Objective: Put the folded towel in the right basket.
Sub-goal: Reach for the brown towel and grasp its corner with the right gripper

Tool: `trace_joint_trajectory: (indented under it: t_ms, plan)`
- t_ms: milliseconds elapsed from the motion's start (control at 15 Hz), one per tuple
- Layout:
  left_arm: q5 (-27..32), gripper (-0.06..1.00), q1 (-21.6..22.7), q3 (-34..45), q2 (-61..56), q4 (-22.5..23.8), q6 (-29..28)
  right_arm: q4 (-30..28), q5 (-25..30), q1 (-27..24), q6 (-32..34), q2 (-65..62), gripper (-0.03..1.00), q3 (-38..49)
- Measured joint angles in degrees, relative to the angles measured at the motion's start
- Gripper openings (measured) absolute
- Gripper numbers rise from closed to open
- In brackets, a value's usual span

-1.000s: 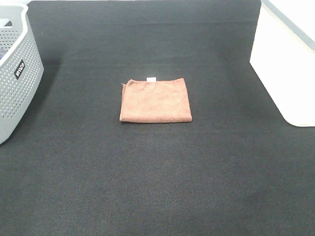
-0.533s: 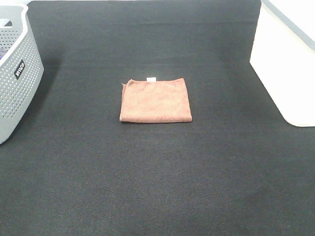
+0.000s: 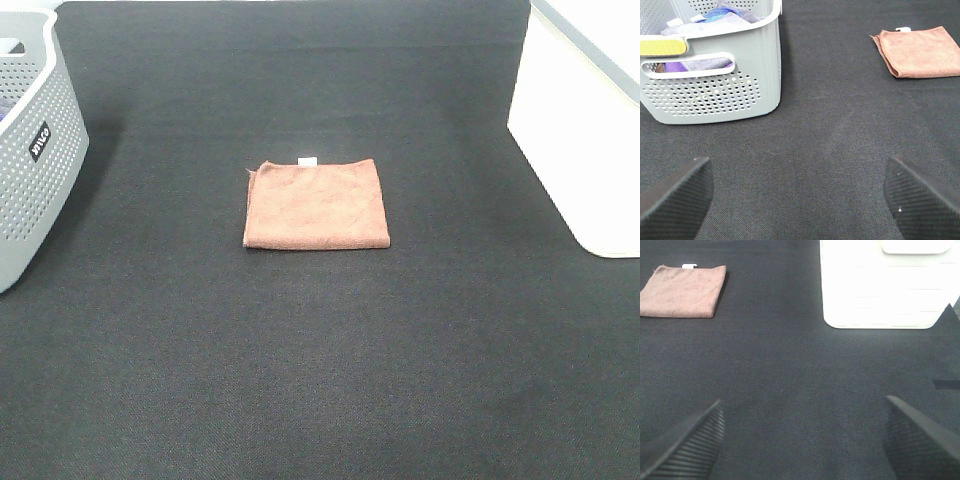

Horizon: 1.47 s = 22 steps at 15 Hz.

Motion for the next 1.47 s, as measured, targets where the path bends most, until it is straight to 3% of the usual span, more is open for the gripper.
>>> trace_joint_trajectory:
  t_ms: [133, 533, 733, 933, 1267, 1400, 1467]
  plan:
    - [0.0, 0.87, 0.0, 0.0, 0.0, 0.0, 0.0, 0.0, -0.5, 0.0, 0.0, 0.2, 0.79, -0.4]
    - [0.0, 0.87, 0.0, 0.0, 0.0, 0.0, 0.0, 1.3, -17.5, 0.0, -0.1, 21.4, 0.75, -10.0]
    - [0.0, 0.87, 0.0, 0.0, 0.0, 0.0, 0.0, 3.6, -19.4, 0.0, -0.4, 32.3, 0.75, -15.6]
    - [0.0, 0.87, 0.0, 0.0, 0.0, 0.0, 0.0, 9.1, -17.8, 0.0, -0.5, 51.7, 0.75, -27.7]
    - [0.0, 0.87, 0.0, 0.0, 0.0, 0.0, 0.0, 16.9, -8.1, 1.0, -6.5, 75.9, 0.75, -48.2]
    - [0.0, 0.87, 0.0, 0.0, 0.0, 0.0, 0.0, 17.0, -7.4, 6.2, -7.6, 83.0, 0.75, -53.5]
    - [0.0, 0.87, 0.0, 0.0, 0.0, 0.0, 0.0, 17.0, -7.3, 11.7, -7.7, 87.9, 0.75, -56.1]
